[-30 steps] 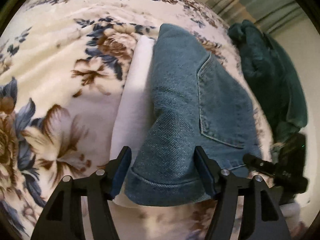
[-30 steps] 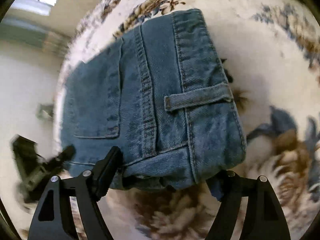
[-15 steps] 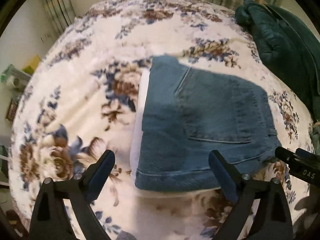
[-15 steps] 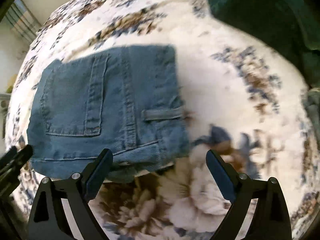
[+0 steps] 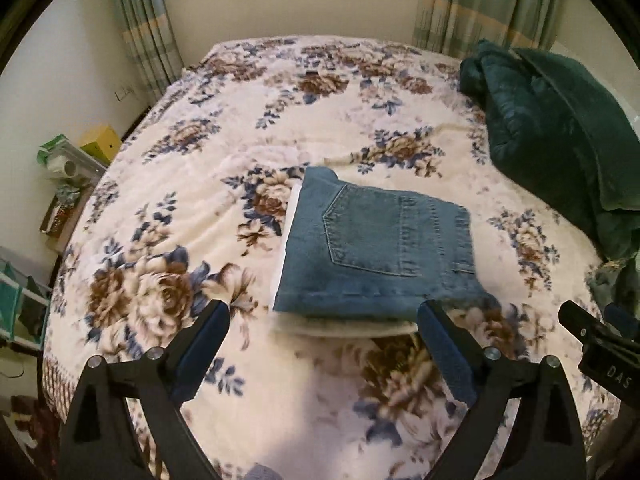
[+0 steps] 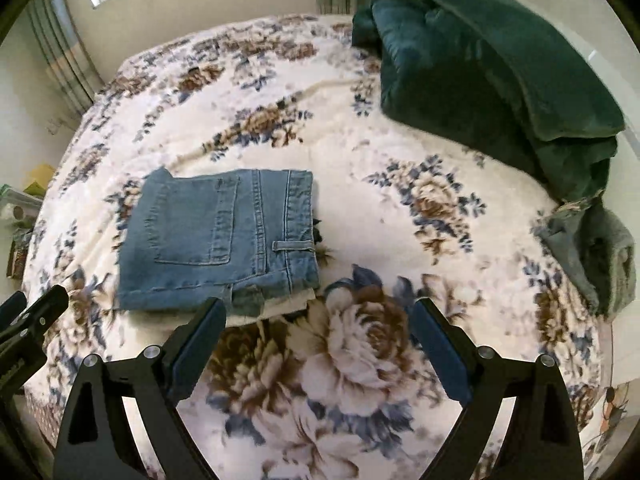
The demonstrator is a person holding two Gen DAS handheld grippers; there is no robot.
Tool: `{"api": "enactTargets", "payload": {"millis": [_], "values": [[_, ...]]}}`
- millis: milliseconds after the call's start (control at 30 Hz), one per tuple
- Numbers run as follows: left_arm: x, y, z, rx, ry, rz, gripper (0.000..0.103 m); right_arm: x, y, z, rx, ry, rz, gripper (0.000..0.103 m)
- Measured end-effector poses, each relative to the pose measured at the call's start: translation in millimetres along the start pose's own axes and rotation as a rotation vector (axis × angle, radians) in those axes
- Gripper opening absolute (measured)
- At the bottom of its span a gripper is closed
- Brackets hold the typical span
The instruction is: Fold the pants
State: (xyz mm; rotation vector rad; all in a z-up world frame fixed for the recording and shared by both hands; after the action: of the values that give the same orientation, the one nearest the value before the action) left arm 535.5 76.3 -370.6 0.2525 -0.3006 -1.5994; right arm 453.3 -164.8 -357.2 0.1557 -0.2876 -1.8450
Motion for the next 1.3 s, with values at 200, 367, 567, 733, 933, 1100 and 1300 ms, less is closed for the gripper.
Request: {"api": "enactTargets", "payload": {"millis": [200,367,567,733,933,1100,1300], "values": [[10.8,-38.8,79.9,0.061,-0.001,-0.015,0.096,14.5,-41.7,86.2,0.074,0.012,0.034,0.096],[15.3,-73.4,151.2,0.114,0.020,-0.016,0.096,25.9,-80.2,158.8,0.127,0.023,0.067,0.096],[17.7,-113.1,234.9,0.159,0.007,0.003,0.096,38.6,-131.3,246.2,0.165,0.039,0.117,0.096],[17.8,-137.8,299.4,0.206,-0.016,0.002,0.096,49.8,-168.1,318.3,0.209,0.051,0.123,0.096],[18.3,-157.1,364.9,0.276,-0.018,-0.020,0.096,58.3,-203.6,401.4,0.259,0.063,0.110,0.096],[14.8,-168.8,402.4,0.273,-0.033,-0.017,0.096,56.1,-229.4,461.8,0.306,0.084,0.128,0.096],[7.2,-176.8,426.4,0.256,-0.004,0.011,0.096,53.7,-245.1,502.5,0.306,0.094,0.154,0.096]]}}
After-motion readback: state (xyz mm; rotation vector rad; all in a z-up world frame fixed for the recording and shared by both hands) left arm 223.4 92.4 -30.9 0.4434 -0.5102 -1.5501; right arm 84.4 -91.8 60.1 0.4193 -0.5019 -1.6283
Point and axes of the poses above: each gripper's, at about its wrist camera, not at the fingertips, and z roughly against the way its jaws point, x to its right, y to its top, the point moved 1 cm from there along -z, roughly the way its jaws point, and after that the axes turned 10 degrees about -x, right-handed, at the moved point
